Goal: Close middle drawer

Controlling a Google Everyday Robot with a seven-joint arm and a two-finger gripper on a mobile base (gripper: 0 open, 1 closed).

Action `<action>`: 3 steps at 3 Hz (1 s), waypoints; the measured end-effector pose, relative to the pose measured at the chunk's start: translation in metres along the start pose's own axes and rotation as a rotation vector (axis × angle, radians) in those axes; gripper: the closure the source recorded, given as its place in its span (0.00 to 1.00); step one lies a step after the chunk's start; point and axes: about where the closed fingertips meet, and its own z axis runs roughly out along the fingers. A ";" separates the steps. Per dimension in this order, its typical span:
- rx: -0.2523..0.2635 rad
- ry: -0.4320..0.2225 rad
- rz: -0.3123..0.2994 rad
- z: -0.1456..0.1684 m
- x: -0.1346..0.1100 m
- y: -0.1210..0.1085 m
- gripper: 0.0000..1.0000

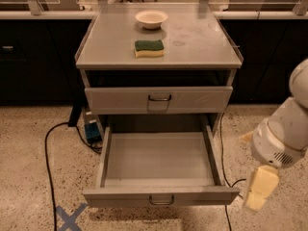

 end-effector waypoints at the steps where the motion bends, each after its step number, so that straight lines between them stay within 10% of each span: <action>1: -0.113 -0.100 0.080 0.069 0.024 -0.001 0.00; 3: -0.251 -0.260 0.162 0.142 0.031 0.003 0.00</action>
Offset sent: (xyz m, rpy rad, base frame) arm -0.0172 0.0175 -0.1952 0.5034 0.2720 -0.1920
